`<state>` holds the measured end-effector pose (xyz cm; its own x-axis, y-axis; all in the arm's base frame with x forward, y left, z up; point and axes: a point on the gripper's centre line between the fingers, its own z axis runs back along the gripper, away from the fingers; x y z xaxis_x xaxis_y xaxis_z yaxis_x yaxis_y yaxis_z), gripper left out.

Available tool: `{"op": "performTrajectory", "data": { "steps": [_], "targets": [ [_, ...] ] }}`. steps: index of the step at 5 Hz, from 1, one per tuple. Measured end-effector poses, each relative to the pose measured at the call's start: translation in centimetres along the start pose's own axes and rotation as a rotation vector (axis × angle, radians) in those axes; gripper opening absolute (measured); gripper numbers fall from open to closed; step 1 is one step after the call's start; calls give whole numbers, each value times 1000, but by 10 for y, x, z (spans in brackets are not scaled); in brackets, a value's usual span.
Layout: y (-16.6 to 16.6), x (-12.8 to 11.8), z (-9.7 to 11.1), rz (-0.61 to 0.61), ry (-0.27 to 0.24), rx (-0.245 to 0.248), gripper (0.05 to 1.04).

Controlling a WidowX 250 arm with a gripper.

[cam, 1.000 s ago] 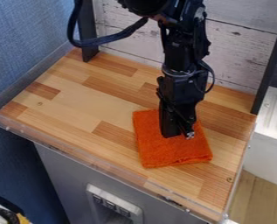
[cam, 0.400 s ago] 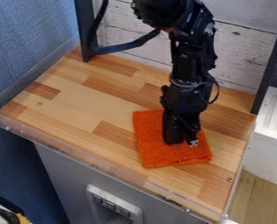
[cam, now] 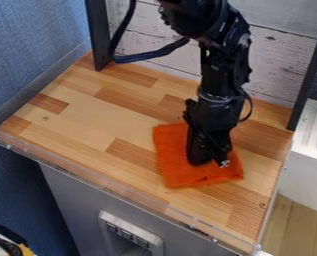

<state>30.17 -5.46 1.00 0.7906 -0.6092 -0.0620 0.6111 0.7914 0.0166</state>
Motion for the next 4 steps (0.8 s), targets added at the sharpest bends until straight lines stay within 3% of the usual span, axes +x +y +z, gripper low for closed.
{"op": "performTrajectory", "data": {
  "steps": [2, 4],
  "targets": [
    [22, 19, 2, 206, -28, 34, 58],
    [42, 32, 3, 428, -68, 28, 75]
  ]
}}
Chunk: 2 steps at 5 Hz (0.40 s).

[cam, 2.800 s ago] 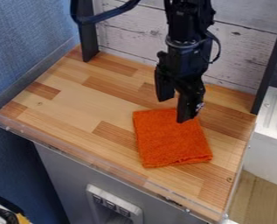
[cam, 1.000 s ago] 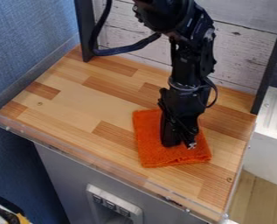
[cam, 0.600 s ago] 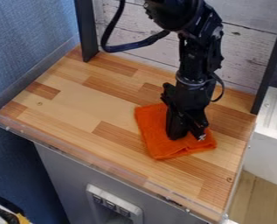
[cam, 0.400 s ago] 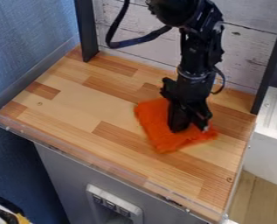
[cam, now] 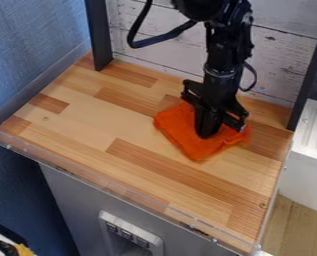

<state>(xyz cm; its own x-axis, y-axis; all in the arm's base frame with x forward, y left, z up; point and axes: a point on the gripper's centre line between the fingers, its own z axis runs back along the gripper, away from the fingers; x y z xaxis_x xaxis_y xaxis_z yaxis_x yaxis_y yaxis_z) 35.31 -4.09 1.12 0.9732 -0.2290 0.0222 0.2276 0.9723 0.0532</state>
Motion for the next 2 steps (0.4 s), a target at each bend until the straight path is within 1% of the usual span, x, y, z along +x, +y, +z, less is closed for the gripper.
{"op": "performTrajectory", "data": {
  "steps": [1, 2],
  "targets": [
    [4, 1, 2, 90, 12, -24, 219],
    [3, -1, 7, 167, 51, -48, 466]
  ]
}}
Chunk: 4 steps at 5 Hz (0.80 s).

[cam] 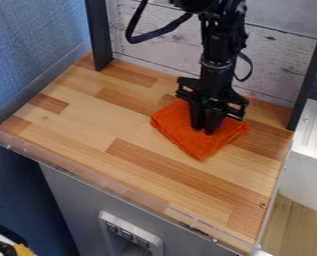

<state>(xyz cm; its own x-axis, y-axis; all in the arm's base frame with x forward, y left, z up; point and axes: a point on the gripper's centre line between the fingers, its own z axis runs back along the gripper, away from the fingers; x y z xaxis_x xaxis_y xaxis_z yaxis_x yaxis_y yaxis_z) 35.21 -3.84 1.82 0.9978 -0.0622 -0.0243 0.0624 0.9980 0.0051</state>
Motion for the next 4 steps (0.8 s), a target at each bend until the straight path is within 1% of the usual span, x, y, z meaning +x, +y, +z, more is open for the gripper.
{"op": "performTrajectory", "data": {
  "steps": [1, 2, 3, 4],
  "targets": [
    [-3, -7, 22, 62, 6, -20, 768],
    [-9, -18, 46, 95, -7, -33, 993],
    [-14, -30, 66, 112, -25, -36, 1001],
    [-18, -43, 78, 114, -43, -35, 1001]
  ]
}}
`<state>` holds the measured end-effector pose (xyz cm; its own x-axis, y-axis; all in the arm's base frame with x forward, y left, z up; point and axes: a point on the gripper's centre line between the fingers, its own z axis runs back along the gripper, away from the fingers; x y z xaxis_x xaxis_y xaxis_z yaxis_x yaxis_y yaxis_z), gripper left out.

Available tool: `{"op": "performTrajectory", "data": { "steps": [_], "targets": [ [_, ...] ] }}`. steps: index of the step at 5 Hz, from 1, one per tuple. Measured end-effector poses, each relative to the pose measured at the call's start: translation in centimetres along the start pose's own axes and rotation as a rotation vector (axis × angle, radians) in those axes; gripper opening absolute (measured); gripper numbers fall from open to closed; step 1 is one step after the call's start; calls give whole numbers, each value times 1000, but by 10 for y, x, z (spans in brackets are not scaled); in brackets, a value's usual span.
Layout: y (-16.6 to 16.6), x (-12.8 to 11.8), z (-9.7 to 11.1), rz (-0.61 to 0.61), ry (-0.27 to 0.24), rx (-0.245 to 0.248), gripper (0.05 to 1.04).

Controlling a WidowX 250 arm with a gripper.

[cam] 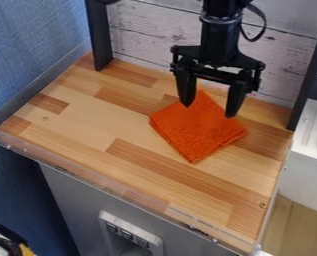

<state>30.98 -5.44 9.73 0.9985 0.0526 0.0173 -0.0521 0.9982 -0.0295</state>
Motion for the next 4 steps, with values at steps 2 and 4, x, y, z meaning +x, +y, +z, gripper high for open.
{"op": "performTrajectory", "data": {
  "steps": [2, 4],
  "targets": [
    [-8, -26, 6, -12, -9, 16, 997],
    [-14, -37, 0, -38, -1, 32, 999]
  ]
}}
